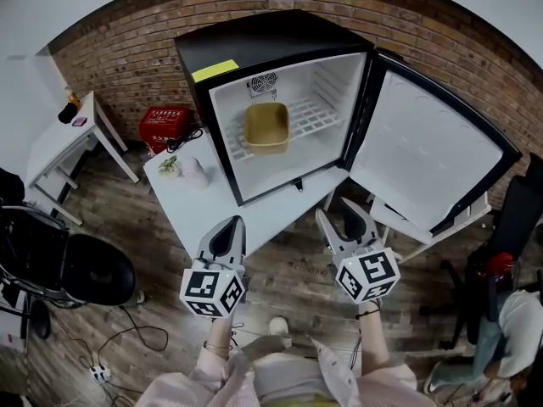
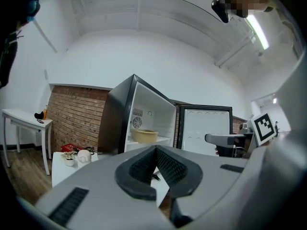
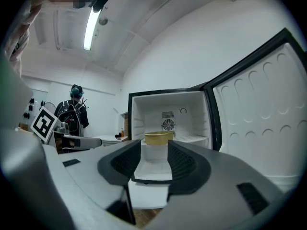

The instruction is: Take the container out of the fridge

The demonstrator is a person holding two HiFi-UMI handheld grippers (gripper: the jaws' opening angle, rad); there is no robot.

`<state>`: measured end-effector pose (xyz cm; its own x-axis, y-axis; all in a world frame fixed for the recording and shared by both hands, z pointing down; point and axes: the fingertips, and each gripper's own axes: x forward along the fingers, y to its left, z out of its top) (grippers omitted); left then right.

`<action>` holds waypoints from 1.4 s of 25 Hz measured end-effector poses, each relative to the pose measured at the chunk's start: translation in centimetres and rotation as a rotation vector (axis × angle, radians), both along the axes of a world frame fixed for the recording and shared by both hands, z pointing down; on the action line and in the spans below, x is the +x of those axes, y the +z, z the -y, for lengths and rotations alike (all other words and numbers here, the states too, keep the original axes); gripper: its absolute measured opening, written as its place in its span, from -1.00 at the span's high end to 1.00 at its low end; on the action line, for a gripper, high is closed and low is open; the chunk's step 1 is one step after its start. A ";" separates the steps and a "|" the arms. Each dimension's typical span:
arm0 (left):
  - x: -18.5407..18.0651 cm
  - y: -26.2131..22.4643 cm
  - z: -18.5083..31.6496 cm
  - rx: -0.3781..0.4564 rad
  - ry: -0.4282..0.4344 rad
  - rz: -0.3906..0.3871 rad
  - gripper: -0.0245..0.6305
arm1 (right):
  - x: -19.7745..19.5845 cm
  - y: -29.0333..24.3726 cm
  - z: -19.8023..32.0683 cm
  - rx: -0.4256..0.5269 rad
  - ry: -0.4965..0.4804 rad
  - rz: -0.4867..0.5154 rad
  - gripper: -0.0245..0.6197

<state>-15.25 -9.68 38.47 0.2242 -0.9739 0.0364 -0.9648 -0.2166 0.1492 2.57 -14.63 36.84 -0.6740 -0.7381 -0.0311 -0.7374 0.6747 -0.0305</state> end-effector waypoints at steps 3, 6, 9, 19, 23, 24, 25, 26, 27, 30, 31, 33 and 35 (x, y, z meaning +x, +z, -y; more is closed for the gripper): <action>-0.5 0.1 1.6 0.001 0.011 -0.003 0.95 | -0.6 0.1 1.1 0.005 -0.001 -0.007 0.43; -0.6 0.3 2.7 -0.005 0.022 -0.008 0.95 | -1.4 0.1 1.7 0.017 -0.031 -0.021 0.43; -0.5 0.7 3.4 -0.012 0.028 -0.012 0.95 | -1.7 0.3 2.4 0.025 -0.049 -0.048 0.43; -0.9 1.3 7.1 -0.050 0.002 -0.025 0.95 | -4.4 -1.1 7.2 0.088 -0.146 -0.136 0.43; -1.2 1.4 9.3 -0.059 -0.004 -0.023 0.95 | -6.0 -2.1 10.0 0.134 -0.216 -0.202 0.43; -1.3 1.5 9.9 -0.062 -0.007 -0.023 0.95 | -6.4 -2.2 10.7 0.143 -0.232 -0.218 0.43; -1.4 1.5 10.5 -0.065 -0.011 -0.023 0.95 | -6.8 -2.2 11.3 0.148 -0.248 -0.234 0.43; -1.5 1.6 11.0 -0.068 -0.014 -0.023 0.95 | -7.2 -2.2 11.8 0.152 -0.266 -0.247 0.43; -1.5 1.6 11.5 -0.070 -0.017 -0.023 0.95 | -7.6 -2.1 12.3 0.153 -0.285 -0.260 0.43; -1.3 1.6 12.7 -0.075 -0.023 -0.024 0.95 | -8.7 -2.2 13.1 0.163 -0.349 -0.309 0.43; -1.2 1.6 13.1 -0.078 -0.025 -0.024 0.95 | -9.1 -2.2 13.2 0.165 -0.372 -0.330 0.43; -1.2 1.8 13.6 -0.084 -0.031 -0.024 0.95 | -9.9 -2.2 13.4 0.181 -0.423 -0.374 0.43; -1.2 2.1 14.1 -0.088 -0.039 -0.027 0.95 | -10.7 -2.0 13.5 0.209 -0.478 -0.421 0.43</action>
<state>-16.50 -23.76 40.54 0.1883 -0.9751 0.1170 -0.9676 -0.1637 0.1925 -8.14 -28.12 34.80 -0.9112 -0.3625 0.1958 -0.2767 0.8906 0.3609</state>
